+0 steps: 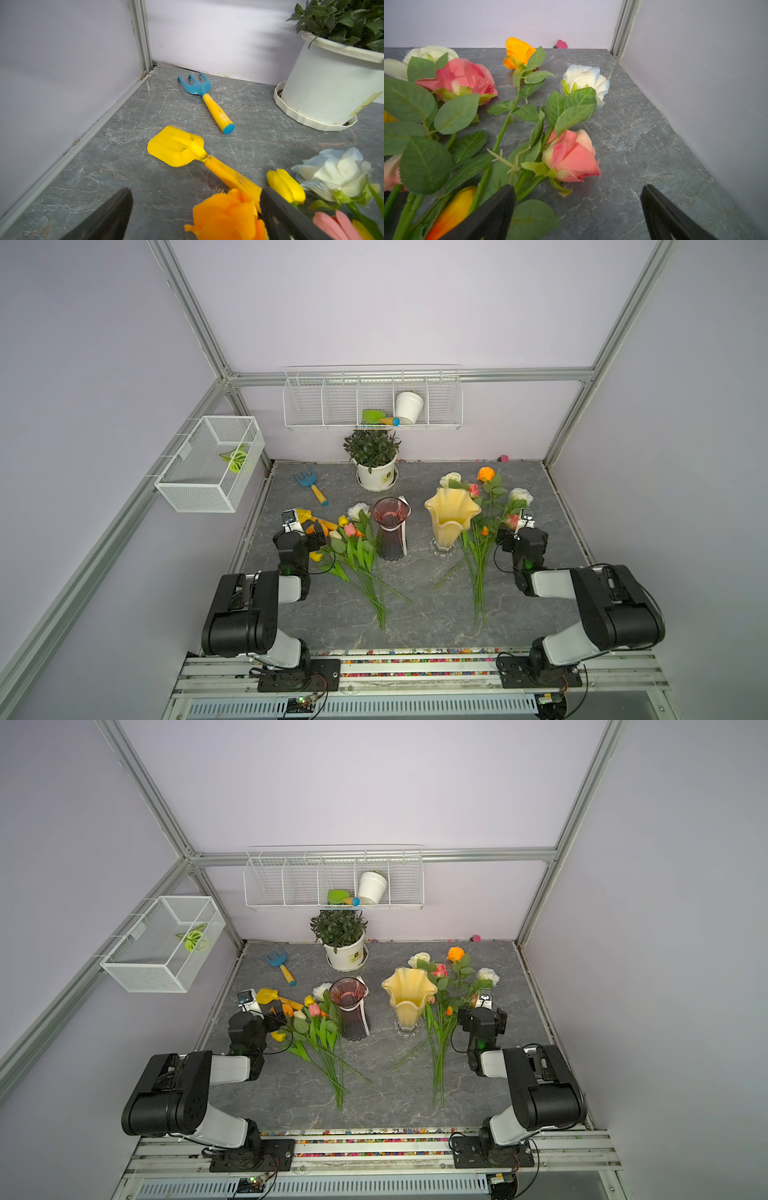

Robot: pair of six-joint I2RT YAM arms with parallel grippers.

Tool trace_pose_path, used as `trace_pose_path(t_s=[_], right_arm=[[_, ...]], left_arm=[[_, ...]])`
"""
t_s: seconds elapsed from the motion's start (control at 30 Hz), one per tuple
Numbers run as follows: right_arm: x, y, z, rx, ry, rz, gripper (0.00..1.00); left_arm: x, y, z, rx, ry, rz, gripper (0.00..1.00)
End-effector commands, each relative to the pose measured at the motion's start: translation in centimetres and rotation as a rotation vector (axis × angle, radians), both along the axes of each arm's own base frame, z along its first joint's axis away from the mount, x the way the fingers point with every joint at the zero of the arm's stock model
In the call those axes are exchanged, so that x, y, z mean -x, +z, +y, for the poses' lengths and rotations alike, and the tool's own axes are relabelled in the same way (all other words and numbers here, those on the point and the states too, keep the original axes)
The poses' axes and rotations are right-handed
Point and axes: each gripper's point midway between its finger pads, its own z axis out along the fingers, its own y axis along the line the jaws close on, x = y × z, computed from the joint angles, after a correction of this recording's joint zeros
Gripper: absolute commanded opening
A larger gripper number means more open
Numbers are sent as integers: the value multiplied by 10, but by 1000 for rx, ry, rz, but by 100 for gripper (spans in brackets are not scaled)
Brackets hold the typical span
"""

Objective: Arrange the flowers in different vases according to their variety
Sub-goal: Pick up the flower at the center of the board.

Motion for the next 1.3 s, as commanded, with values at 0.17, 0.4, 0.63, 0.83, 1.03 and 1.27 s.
trace_pose_path(t_s=[0.17, 0.4, 0.63, 0.83, 1.03, 1.27], right_arm=[[-1, 13, -3, 4, -32, -46, 96], [4, 17, 10, 48, 20, -62, 91], [3, 35, 13, 72, 35, -137, 89], [6, 156, 38, 93, 171, -182, 92], [4, 170, 40, -100, 103, 77, 88], [35, 112, 85, -284, 190, 556, 72]], left_arm=[[-5, 11, 0, 1, -5, -26, 99], [9, 46, 15, -5, 105, -65, 98], [18, 108, 16, -30, 152, -146, 98], [15, 133, -7, 3, 24, -186, 100], [10, 146, -27, 61, -41, -156, 100], [8, 153, -53, 262, -95, -57, 100]])
